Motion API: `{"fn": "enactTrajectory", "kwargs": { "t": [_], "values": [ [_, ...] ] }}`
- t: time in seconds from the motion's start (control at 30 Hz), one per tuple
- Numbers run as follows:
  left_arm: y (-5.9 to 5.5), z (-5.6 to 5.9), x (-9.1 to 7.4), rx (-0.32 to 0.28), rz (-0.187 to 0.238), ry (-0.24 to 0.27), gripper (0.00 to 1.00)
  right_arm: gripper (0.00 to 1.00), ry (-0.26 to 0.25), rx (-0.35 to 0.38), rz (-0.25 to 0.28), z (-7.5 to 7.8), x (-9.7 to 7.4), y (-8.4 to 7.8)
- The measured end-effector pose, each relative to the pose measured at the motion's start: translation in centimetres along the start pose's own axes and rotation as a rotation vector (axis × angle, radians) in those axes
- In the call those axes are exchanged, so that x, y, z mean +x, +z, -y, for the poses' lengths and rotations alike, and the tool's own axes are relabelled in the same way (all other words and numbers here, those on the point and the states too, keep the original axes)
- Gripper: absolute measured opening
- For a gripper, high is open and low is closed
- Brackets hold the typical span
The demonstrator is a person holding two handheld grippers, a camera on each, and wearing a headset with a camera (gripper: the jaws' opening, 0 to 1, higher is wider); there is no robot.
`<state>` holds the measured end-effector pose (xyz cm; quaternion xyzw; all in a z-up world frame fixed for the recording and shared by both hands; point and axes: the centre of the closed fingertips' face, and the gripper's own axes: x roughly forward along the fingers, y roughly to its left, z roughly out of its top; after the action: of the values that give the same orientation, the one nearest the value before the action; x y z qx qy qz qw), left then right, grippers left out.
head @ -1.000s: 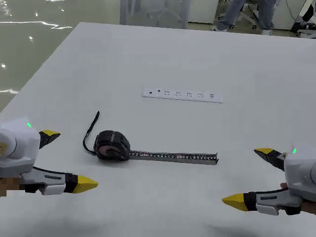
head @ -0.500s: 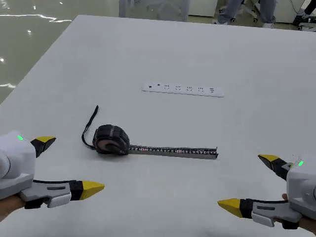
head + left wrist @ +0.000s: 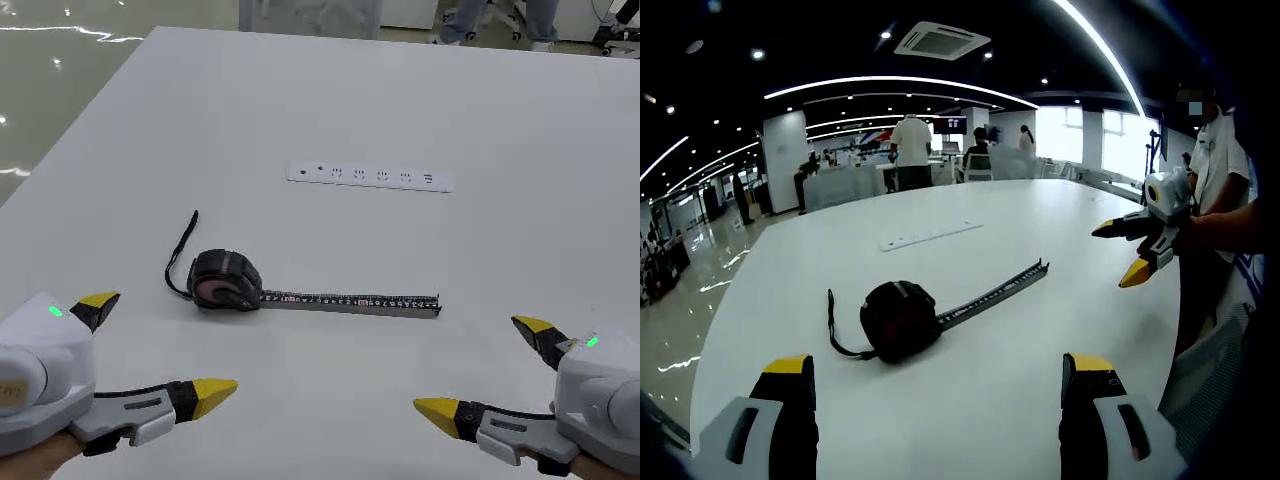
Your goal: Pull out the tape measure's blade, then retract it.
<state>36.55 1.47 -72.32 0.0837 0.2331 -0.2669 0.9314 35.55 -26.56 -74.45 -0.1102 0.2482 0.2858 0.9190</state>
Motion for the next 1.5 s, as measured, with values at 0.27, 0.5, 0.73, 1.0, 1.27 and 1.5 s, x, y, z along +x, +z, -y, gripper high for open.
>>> {"fn": "enactTrajectory", "kwargs": {
  "t": [0.27,0.5,0.73,1.0,1.27,1.5],
  "values": [
    [0.4,1.1,0.1,-0.035,0.022,0.053,1.0,0.95,-0.043,0.03,0.012,-1.1,0.0,0.5],
    [0.6,0.7,0.0,-0.086,0.043,0.121,1.0,0.94,-0.053,0.049,0.015,-1.9,0.1,0.8],
    [0.5,0.8,0.3,-0.102,0.046,0.162,1.0,0.94,-0.057,0.059,0.02,-2.1,0.2,1.0],
    [0.3,1.1,0.6,-0.112,0.041,0.183,1.0,0.94,-0.054,0.06,0.018,-2.4,0.4,0.9],
    [0.3,1.1,0.9,-0.119,0.034,0.204,1.0,0.93,-0.043,0.066,0.017,-2.4,0.6,0.6],
    [0.4,1.0,1.4,-0.133,0.036,0.228,1.0,0.93,-0.022,0.054,0.025,-2.2,1.2,0.3]
  ]
}}
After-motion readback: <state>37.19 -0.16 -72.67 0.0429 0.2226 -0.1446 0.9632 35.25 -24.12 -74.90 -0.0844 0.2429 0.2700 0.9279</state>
